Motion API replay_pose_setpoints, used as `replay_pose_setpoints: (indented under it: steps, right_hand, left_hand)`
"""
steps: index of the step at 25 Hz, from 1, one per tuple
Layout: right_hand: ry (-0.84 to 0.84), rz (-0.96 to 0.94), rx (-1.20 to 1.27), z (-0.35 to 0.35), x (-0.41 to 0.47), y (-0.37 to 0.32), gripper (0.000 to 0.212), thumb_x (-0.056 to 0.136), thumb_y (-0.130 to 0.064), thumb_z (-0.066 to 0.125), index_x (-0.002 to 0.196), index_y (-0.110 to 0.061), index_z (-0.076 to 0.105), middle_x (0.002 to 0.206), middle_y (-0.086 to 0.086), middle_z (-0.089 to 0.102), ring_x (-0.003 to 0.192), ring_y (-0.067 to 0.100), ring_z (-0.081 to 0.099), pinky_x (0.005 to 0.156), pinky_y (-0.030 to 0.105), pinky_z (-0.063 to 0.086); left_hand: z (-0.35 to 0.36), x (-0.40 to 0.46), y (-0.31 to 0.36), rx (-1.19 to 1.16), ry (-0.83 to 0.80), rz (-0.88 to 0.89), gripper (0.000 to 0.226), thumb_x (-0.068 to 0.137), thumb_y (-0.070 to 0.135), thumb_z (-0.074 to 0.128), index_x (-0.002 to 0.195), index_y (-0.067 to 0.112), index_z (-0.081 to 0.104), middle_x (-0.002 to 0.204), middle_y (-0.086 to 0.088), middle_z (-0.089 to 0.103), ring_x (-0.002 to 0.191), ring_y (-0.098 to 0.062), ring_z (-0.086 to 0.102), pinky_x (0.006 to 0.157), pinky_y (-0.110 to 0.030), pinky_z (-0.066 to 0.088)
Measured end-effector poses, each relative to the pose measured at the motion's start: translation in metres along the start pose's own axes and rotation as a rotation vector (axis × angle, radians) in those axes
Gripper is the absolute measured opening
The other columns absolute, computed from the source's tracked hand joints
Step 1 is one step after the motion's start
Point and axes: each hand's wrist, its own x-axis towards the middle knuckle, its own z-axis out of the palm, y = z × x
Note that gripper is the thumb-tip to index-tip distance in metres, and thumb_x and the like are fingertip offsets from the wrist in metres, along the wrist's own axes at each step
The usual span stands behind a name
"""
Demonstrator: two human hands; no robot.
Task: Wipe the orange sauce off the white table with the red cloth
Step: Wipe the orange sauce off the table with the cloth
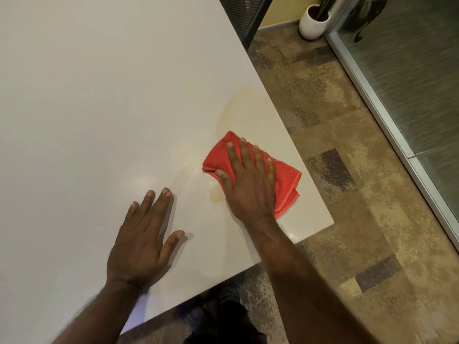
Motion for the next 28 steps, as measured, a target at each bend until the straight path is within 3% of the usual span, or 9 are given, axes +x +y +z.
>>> replay_pose_setpoints:
  steps: [7,13,19,23,28]
  right_hand:
    - [0.049,0.283,0.032,-0.003,0.007,0.008,0.062,0.097,-0.056,0.027,0.153,-0.031,0.018,0.163,-0.003,0.017,0.149,0.029,0.012,0.118,0.053,0.010]
    - [-0.003,0.097,0.058,0.009,-0.030,-0.053,0.062,0.096,-0.058,0.020,0.153,-0.032,0.016,0.164,0.001,0.013,0.149,0.032,0.009,0.118,0.056,0.005]
    - [-0.003,0.055,-0.001,0.013,-0.076,-0.033,0.058,0.097,-0.057,0.025,0.151,-0.038,0.016,0.164,-0.003,0.012,0.150,0.027,0.012,0.118,0.050,0.007]
    - [0.019,0.168,-0.044,0.010,-0.081,-0.011,0.059,0.096,-0.060,0.022,0.151,-0.042,0.012,0.163,-0.003,0.014,0.148,0.028,0.017,0.113,0.052,0.017]
    - [0.097,0.405,-0.031,0.001,-0.044,0.021,0.060,0.095,-0.061,0.026,0.151,-0.041,0.017,0.162,-0.003,0.019,0.144,0.031,0.023,0.106,0.057,0.022]
  left_hand:
    - [0.005,0.001,-0.004,0.011,0.018,0.012,0.076,0.098,0.064,0.022,0.156,0.015,0.022,0.160,0.003,0.021,0.151,-0.019,0.014,0.122,-0.033,0.004]
    - [0.007,0.001,-0.003,0.007,0.050,0.003,0.079,0.097,0.065,0.020,0.155,0.012,0.023,0.159,0.001,0.020,0.150,-0.020,0.016,0.122,-0.032,0.005]
    - [0.005,0.001,-0.001,-0.013,0.061,-0.003,0.079,0.096,0.066,0.018,0.155,0.012,0.023,0.158,0.002,0.019,0.149,-0.018,0.016,0.122,-0.031,0.005]
    - [0.003,0.000,0.000,-0.011,0.055,-0.011,0.078,0.097,0.064,0.019,0.156,0.013,0.022,0.158,0.003,0.017,0.149,-0.016,0.013,0.120,-0.024,-0.003]
    - [0.005,0.000,-0.003,-0.015,0.050,0.002,0.076,0.098,0.061,0.023,0.156,0.013,0.021,0.160,0.002,0.019,0.150,-0.016,0.014,0.121,-0.026,-0.001]
